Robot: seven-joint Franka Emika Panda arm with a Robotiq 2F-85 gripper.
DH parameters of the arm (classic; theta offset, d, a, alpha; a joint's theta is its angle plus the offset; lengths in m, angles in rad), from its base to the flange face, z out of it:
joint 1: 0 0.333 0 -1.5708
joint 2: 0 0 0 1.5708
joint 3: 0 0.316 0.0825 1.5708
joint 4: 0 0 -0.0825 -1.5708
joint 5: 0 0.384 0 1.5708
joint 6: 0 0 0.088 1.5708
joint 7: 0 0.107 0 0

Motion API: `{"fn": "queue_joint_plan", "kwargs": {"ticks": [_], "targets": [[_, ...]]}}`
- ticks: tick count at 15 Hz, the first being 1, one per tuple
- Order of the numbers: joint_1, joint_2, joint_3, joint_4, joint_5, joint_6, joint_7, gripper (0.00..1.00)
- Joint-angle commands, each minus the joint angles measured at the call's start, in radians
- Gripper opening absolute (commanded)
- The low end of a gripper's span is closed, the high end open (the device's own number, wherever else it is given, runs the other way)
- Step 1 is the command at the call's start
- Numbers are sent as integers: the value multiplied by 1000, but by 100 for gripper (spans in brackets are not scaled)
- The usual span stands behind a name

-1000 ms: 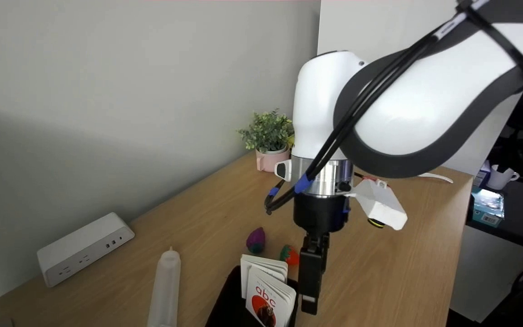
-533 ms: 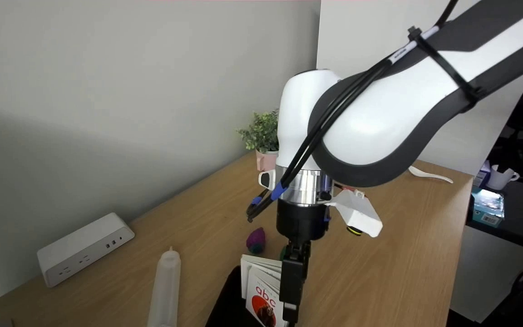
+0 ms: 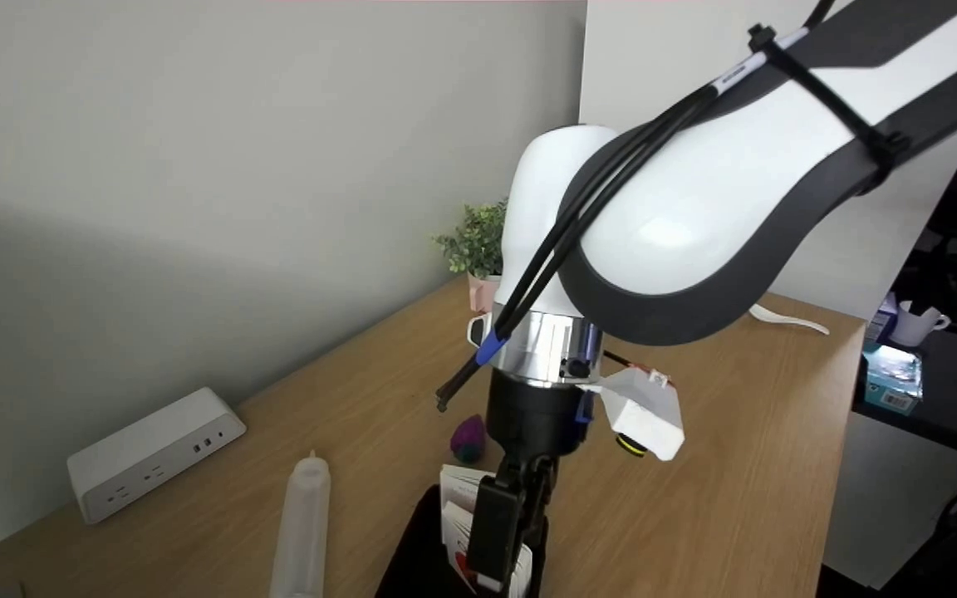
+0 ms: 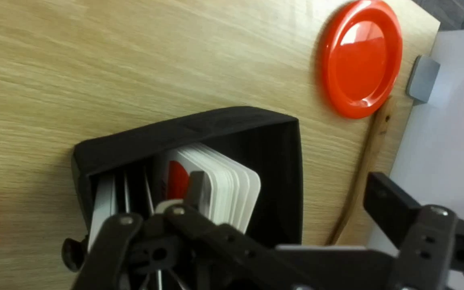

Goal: Take the books out of the bookcase and put them upright on the table

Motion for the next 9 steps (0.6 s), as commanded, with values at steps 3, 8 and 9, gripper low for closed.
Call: {"fn": "queue_joint_plan", "kwargs": {"ticks": [3, 8, 9], "targets": [[-1, -9, 9, -22, 20, 53, 53, 100], [4, -11, 1, -22, 13, 42, 102, 100], [8, -18, -8, -26, 8, 33, 130, 100]]}}
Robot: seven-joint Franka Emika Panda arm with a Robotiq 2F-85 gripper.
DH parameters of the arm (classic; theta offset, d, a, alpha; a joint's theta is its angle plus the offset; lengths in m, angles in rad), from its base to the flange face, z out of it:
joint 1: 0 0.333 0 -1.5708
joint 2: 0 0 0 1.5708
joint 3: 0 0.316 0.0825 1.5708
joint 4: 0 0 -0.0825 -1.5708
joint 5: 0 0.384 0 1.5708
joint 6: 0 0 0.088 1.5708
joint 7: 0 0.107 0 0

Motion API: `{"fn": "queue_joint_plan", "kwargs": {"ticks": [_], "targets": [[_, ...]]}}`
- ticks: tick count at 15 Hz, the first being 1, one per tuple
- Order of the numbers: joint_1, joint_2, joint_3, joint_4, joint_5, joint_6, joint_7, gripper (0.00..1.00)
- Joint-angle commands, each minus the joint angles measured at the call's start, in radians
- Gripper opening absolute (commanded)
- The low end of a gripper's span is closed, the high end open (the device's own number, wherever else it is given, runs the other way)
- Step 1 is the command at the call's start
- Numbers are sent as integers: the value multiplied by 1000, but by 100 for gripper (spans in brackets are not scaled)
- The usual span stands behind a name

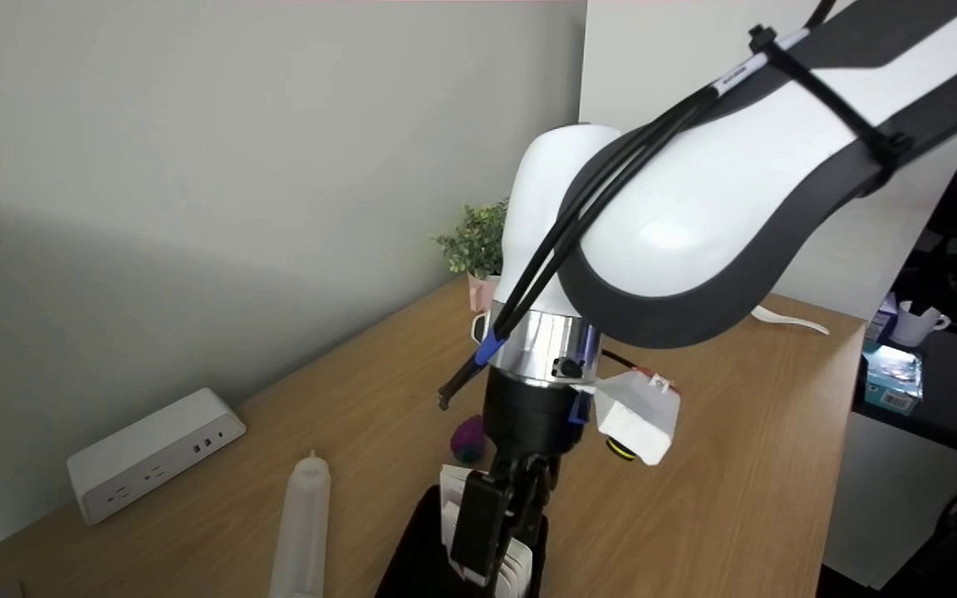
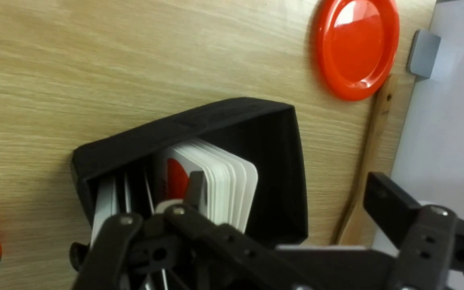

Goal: Take the books out of the bookcase and put them upright on the table

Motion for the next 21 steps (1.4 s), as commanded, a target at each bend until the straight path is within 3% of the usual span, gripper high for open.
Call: {"fn": "queue_joint_plan", "kwargs": {"ticks": [1, 9, 16, 18, 21], "targets": [[13, -24, -20, -27, -5, 0, 81, 100], [82, -65, -104, -40, -93, -52, 362, 100], [81, -38, -85, -4, -83, -58, 335, 100], [108, -34, -99, 21, -113, -83, 371, 100], [182, -34, -151, 87, -197, -160, 529, 100]]}}
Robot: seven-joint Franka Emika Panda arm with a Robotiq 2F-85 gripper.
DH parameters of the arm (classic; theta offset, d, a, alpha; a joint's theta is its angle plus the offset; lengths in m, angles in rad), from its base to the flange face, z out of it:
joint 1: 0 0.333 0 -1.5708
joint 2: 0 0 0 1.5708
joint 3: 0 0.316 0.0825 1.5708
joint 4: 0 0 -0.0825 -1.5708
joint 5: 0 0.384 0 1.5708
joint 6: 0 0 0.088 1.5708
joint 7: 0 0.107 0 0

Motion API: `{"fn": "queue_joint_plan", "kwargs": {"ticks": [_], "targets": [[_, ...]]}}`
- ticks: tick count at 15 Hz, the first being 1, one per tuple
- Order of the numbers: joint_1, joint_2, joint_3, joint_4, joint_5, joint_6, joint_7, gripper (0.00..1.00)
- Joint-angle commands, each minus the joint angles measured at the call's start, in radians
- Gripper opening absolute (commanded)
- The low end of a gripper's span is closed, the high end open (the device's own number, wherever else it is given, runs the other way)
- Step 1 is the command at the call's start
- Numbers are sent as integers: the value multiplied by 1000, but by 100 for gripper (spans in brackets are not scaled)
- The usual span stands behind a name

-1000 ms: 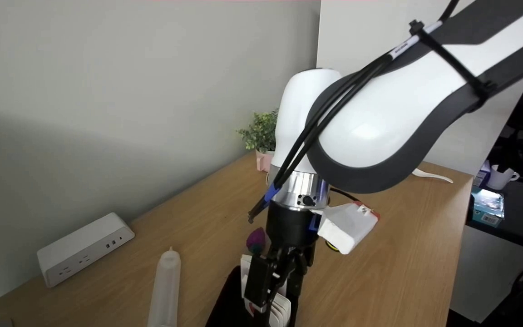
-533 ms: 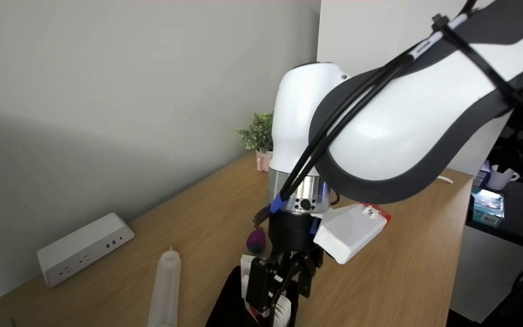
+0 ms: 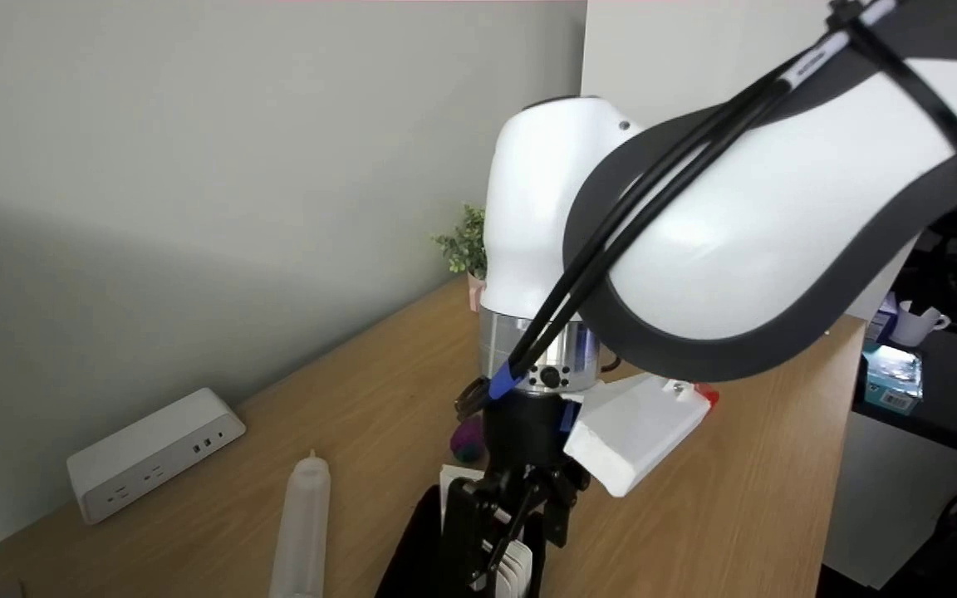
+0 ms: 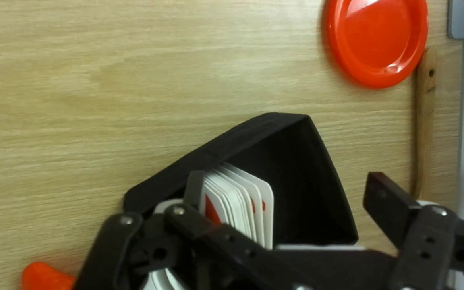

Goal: Take the books out of the bookcase and put them upright on the table

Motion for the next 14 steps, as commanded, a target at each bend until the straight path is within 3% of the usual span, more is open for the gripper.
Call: {"fn": "queue_joint_plan", "kwargs": {"ticks": [1, 5, 10, 12, 14], "targets": [[105, 6, -75, 104, -110, -129, 188, 100], [207, 35, -133, 257, -223, -328, 457, 100], [268, 127, -156, 486, -325, -607, 753, 100], [254, 170, -144, 554, -345, -686, 741, 100], [222, 227, -130, 609, -363, -720, 608, 100]]}}
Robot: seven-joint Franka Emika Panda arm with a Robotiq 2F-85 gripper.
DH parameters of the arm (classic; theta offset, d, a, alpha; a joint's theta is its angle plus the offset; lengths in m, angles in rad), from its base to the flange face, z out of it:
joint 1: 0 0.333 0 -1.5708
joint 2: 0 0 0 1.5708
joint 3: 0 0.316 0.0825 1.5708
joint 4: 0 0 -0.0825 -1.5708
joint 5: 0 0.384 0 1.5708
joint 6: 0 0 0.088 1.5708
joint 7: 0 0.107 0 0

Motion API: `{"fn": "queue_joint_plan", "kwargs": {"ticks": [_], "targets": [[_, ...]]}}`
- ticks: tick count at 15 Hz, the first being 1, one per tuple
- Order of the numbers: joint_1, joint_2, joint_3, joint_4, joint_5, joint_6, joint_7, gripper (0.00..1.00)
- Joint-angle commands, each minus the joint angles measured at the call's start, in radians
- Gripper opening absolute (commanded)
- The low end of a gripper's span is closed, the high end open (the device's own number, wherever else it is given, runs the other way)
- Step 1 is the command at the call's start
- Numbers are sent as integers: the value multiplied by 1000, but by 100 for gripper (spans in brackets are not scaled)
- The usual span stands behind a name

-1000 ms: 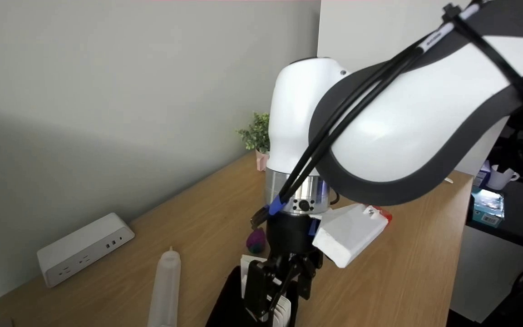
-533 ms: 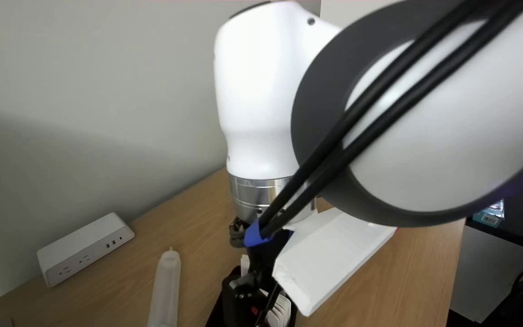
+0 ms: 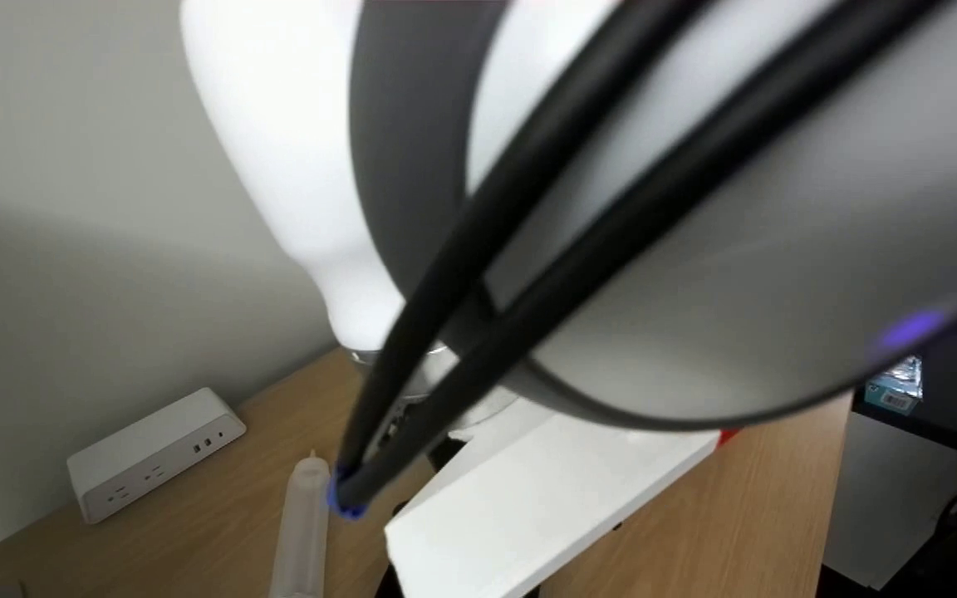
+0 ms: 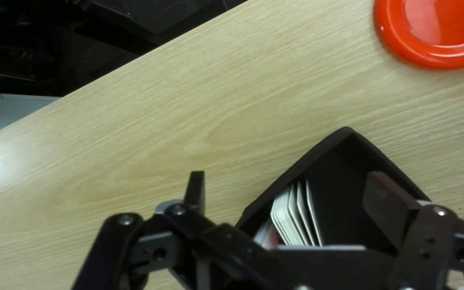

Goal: Take the books out of the bookcase and put them upright on the table

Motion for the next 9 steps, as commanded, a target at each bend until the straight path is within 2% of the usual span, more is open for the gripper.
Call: {"fn": "queue_joint_plan", "kwargs": {"ticks": [1, 3, 4, 9], "targets": [[-39, 132, 8, 158, -44, -81, -180, 100], [-62, 185, 9, 200, -56, -69, -324, 100], [-40, 113, 0, 105, -39, -37, -216, 100], [-50, 141, 2, 111, -31, -17, -223, 100]]}}
